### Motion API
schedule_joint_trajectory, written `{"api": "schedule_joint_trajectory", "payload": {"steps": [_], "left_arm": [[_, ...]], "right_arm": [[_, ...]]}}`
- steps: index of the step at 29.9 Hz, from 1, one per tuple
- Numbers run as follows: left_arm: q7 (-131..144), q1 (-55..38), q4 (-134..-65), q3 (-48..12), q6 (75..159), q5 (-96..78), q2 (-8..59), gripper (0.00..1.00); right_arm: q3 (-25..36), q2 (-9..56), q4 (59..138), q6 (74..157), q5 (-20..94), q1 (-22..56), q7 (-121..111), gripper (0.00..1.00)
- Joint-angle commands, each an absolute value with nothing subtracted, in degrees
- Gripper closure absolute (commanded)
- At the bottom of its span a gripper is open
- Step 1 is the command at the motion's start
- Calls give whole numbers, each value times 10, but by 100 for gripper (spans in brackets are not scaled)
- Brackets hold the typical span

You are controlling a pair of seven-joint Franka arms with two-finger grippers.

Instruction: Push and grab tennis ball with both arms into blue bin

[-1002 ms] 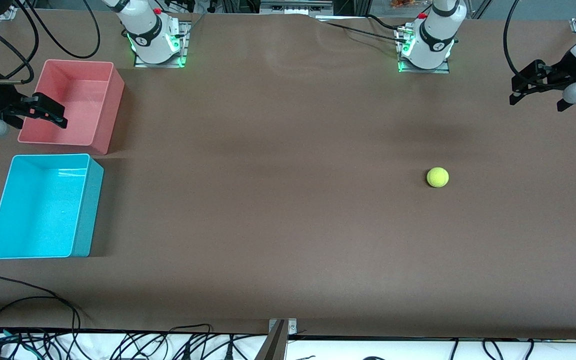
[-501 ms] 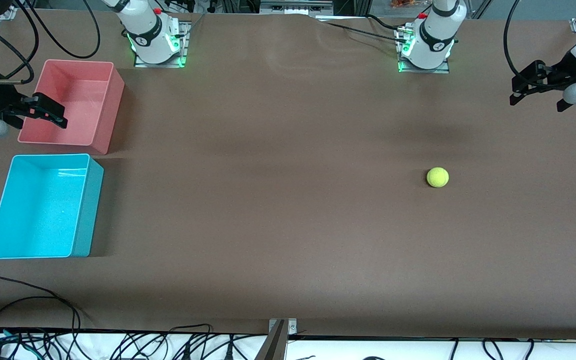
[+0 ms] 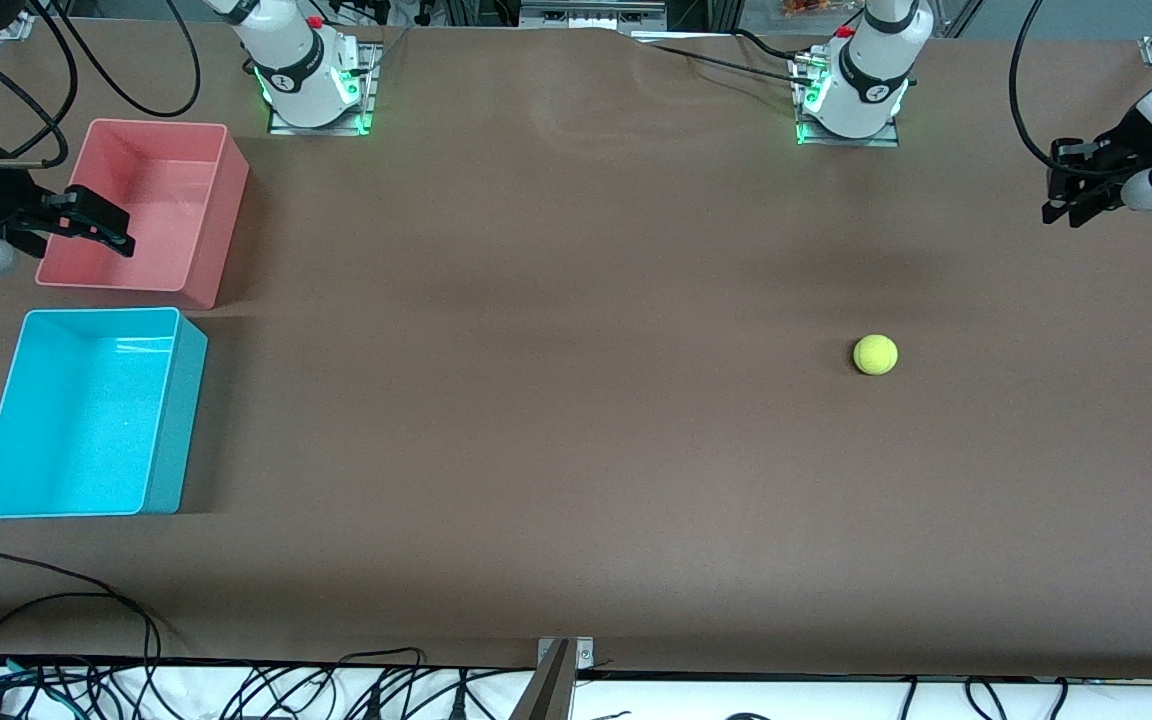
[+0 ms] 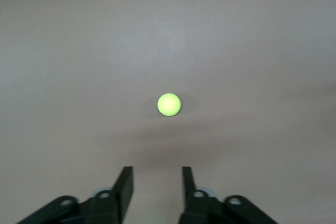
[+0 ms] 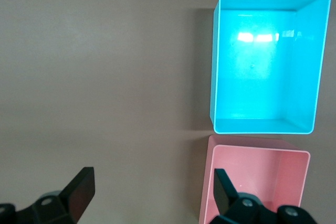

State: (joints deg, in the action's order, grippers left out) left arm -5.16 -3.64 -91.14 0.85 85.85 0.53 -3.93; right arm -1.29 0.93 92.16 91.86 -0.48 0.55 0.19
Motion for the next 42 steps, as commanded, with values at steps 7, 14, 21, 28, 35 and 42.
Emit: {"api": "schedule_joint_trajectory", "payload": {"steps": [7, 14, 21, 28, 35, 42], "left_arm": [[-50, -33, -889, 4, 845, 21, -29, 100], [-50, -32, -889, 6, 845, 20, -29, 100], [-45, -32, -889, 6, 844, 18, -29, 100], [-23, -31, -889, 6, 843, 17, -29, 100], [-19, -28, -889, 6, 843, 15, -29, 100], [-22, -28, -896, 4, 844, 20, -34, 100]], "right_arm": [[-17, 14, 908, 912, -3, 2, -5, 0], [-17, 14, 908, 911, -3, 2, -5, 0], [-16, 14, 908, 911, -3, 2, -5, 0], [-16, 14, 908, 911, -3, 2, -5, 0], [-17, 14, 908, 911, -3, 2, -5, 0], [-16, 14, 908, 911, -3, 2, -5, 0]]}}
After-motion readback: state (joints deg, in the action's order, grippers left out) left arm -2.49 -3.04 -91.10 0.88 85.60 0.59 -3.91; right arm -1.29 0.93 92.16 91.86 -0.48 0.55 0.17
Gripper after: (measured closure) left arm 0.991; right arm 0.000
